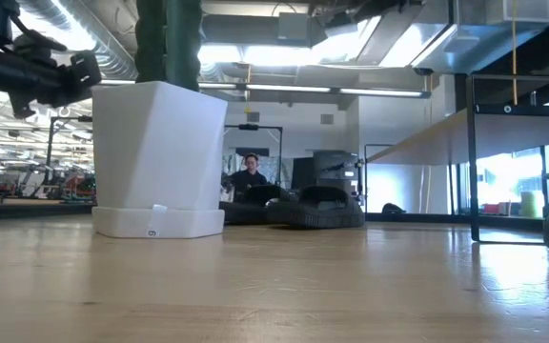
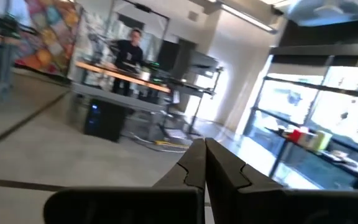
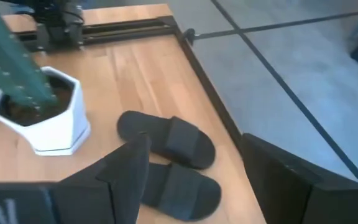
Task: Pick and place slides into the shelf
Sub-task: Put the black slide on the shelf
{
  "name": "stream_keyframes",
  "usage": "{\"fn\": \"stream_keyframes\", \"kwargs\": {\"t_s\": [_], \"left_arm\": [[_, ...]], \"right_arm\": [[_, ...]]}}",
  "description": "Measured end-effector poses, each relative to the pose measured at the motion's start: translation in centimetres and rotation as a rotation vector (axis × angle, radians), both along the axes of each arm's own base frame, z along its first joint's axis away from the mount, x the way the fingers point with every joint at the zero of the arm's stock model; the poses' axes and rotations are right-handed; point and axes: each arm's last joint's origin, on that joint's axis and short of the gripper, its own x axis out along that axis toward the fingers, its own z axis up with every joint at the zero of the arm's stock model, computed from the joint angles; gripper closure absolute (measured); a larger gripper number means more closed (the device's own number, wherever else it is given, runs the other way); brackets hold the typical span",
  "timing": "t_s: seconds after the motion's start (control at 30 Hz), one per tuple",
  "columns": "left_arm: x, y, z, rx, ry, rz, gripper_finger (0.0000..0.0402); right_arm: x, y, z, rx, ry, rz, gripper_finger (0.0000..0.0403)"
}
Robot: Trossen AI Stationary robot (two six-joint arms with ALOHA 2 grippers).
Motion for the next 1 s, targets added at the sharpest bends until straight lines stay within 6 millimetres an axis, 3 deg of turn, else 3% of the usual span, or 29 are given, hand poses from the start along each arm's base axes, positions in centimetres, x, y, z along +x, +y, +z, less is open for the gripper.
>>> {"fn": "stream_keyframes", "kwargs": {"t_s": [0.27,0.5,0.8,1.0], "left_arm": [[0.0,0.0,0.0,-0.002,-0.014,-0.018,0.0401],[0.1,0.0,0.0,-0.004,-0.026,-0.051,0.0401],[0.7,-0.3,0.1,0.013,0.002,-0.265,0.0401],[0.7,-0.3,0.1,-0.009,-0.069,-0.280,0.0401]], "right_arm": [[-0.2,-1.1,-0.2,-0.050,0.032,-0.010,0.0152],[-0.1,-2.4,-2.4,-0.022,0.101,-0.030,0.0152],[0.1,-3.3,-4.2,-0.016,0.131,-0.041,0.0152],[0.1,-3.3,-4.3,-0.017,0.136,-0.038,0.0152]]}}
